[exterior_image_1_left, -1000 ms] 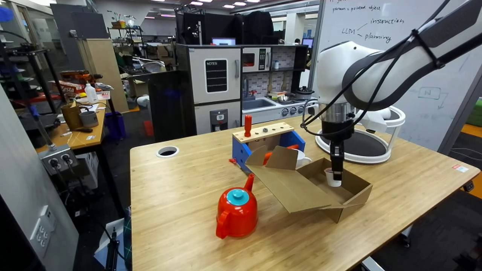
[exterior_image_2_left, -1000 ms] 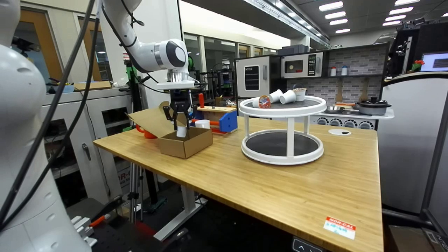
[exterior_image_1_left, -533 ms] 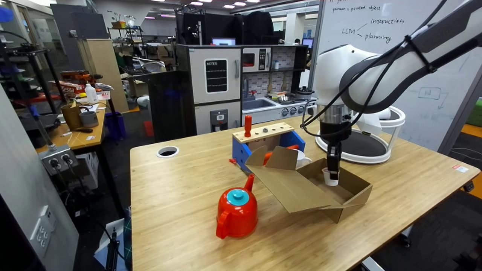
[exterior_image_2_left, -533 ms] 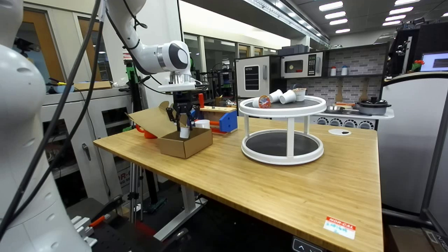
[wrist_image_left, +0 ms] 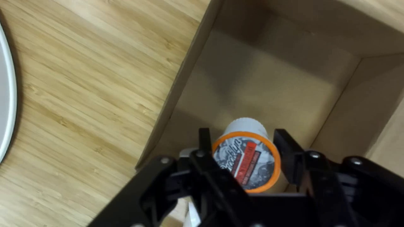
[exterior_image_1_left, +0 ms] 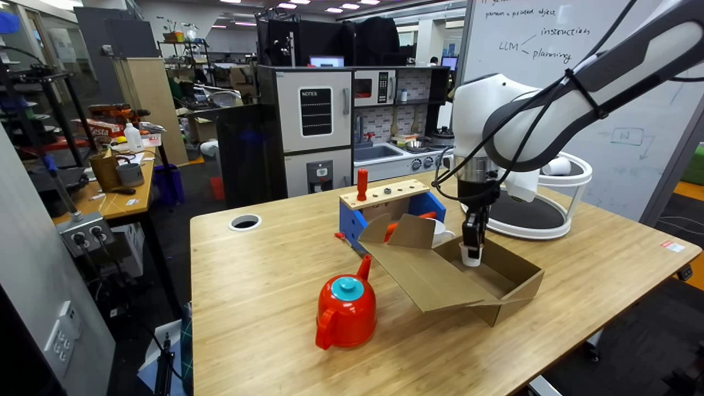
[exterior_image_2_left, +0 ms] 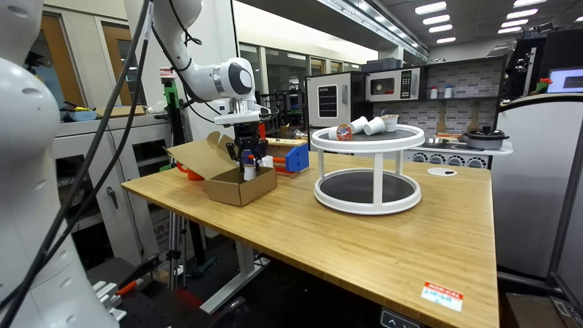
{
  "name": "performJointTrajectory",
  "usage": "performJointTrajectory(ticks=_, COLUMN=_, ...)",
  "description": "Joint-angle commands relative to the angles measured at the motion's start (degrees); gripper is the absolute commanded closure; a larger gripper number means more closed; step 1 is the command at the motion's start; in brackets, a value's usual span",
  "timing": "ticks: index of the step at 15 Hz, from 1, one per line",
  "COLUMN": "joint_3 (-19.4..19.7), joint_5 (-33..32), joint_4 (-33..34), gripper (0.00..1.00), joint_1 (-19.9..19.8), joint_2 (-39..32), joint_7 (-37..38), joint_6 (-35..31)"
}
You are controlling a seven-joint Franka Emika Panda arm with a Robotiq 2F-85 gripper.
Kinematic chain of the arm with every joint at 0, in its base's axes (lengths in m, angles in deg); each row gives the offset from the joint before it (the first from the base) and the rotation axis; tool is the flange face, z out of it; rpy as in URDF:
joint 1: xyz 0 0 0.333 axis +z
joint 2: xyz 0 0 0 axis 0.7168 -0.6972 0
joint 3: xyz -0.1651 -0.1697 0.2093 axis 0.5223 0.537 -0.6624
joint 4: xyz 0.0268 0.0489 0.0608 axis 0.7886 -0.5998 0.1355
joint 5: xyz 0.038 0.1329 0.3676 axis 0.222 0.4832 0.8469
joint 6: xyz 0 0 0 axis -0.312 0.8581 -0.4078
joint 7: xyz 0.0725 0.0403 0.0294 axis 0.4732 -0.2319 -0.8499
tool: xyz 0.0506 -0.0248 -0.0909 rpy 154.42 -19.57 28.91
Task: Take two cans from the stand, put them in the box then put one back on the stand
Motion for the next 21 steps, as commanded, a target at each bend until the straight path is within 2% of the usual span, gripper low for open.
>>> performJointTrajectory(ticks=1, joint_3=0.58, joint_5=-1.18, joint_4=1.54, gripper=0.73, joint_1=0.21, joint_2=-1.95, joint_7=1.07, joint_6=-1.87)
performJointTrajectory(ticks=13, joint_3=1.67, joint_5=-1.31, joint_4=2.44, gripper=0.73, joint_1=0.22, joint_2=-3.13, joint_7=1.76, joint_6=-1.7)
performJointTrajectory(ticks=14, joint_3=1.65, joint_5=-1.39, joint_4=2.52, gripper=0.69, joint_1=0.29, joint_2=-3.24, joint_7=1.79, joint_6=-1.69)
performJointTrajectory(ticks=16, joint_3=1.73, joint_5=-1.71, joint_4=2.66, gripper=0.24, joint_1=0.51, joint_2=-3.47, joint_7=2.19, joint_6=-1.54)
performJointTrajectory(ticks=17, joint_3=1.72, joint_5=-1.79, joint_4=2.69, gripper=0.22, joint_1=0.56, joint_2=-3.53, joint_7=2.33, joint_6=-1.58)
performJointTrajectory(ticks=18, joint_3=1.16, joint_5=-0.44, joint_4=1.68, gripper=0.41, joint_1=-0.06, joint_2=-2.68, joint_7=1.09, joint_6=-1.19)
performJointTrajectory(ticks=21, joint_3=1.16, joint_5=-0.59, joint_4=1.72, gripper=0.22, joint_1=0.02, joint_2=-2.73, joint_7=1.23, joint_6=-1.19)
